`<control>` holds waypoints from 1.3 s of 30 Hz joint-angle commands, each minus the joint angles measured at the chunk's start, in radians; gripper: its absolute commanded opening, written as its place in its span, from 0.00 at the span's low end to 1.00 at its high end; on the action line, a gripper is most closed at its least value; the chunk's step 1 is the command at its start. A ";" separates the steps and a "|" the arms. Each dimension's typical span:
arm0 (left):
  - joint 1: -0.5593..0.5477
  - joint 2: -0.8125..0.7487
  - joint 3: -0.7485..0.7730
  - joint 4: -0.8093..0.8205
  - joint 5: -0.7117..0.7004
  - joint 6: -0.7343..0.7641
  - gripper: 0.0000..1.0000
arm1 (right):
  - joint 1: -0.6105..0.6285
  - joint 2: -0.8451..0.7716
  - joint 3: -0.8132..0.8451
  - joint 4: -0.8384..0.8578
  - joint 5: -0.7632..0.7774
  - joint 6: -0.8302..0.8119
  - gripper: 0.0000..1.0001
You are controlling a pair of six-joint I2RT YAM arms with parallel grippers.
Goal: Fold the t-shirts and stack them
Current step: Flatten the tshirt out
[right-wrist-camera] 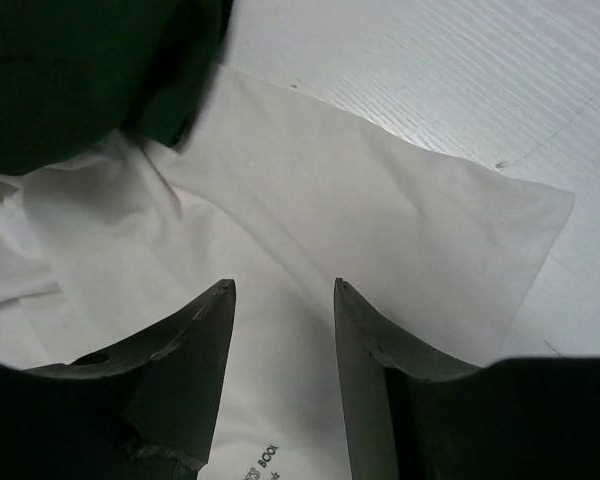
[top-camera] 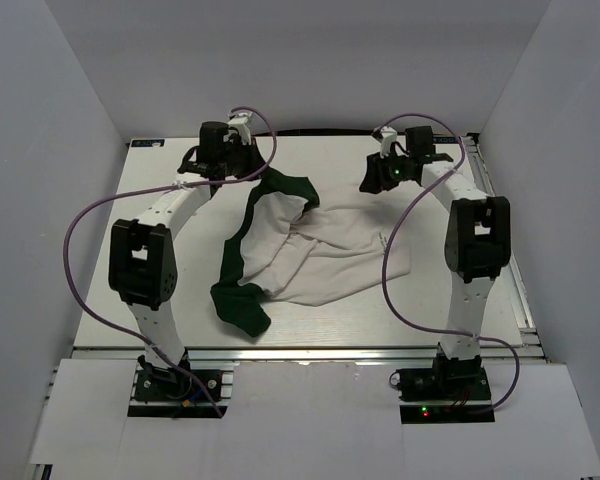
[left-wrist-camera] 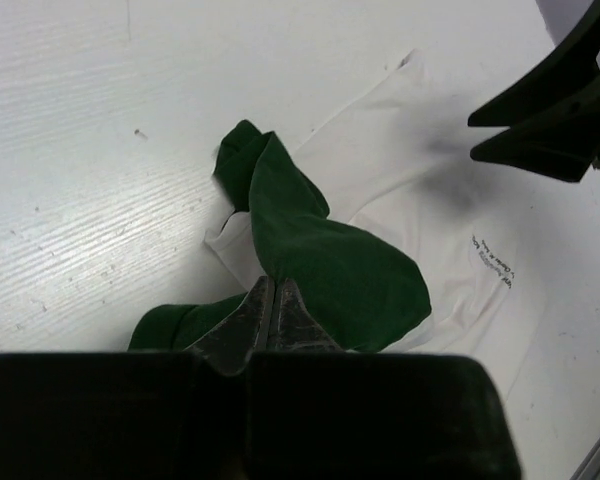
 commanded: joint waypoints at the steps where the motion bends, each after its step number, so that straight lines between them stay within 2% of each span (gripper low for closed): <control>1: 0.013 -0.063 -0.027 0.009 -0.018 -0.013 0.00 | -0.003 0.054 0.131 -0.051 0.044 -0.008 0.51; 4: 0.031 -0.079 -0.031 0.002 -0.021 -0.019 0.00 | -0.003 0.135 0.224 -0.082 0.098 0.016 0.52; 5: 0.042 -0.085 -0.036 -0.004 -0.025 -0.018 0.00 | -0.003 0.161 0.259 -0.082 0.123 0.030 0.55; 9: 0.068 -0.131 -0.057 -0.021 -0.067 -0.015 0.00 | -0.003 0.177 0.258 -0.047 0.206 0.118 0.59; 15: 0.122 -0.185 -0.089 -0.038 -0.088 -0.021 0.00 | -0.014 0.186 0.261 0.002 0.219 0.121 0.59; 25: 0.153 -0.206 -0.102 -0.060 -0.082 -0.027 0.00 | -0.017 0.283 0.337 0.041 0.373 0.132 0.61; 34: 0.163 -0.229 -0.114 -0.072 -0.082 -0.047 0.00 | -0.025 0.379 0.423 0.053 0.378 0.170 0.65; 39: 0.165 -0.246 -0.122 -0.075 -0.091 -0.058 0.00 | -0.023 0.393 0.450 0.025 0.318 0.182 0.61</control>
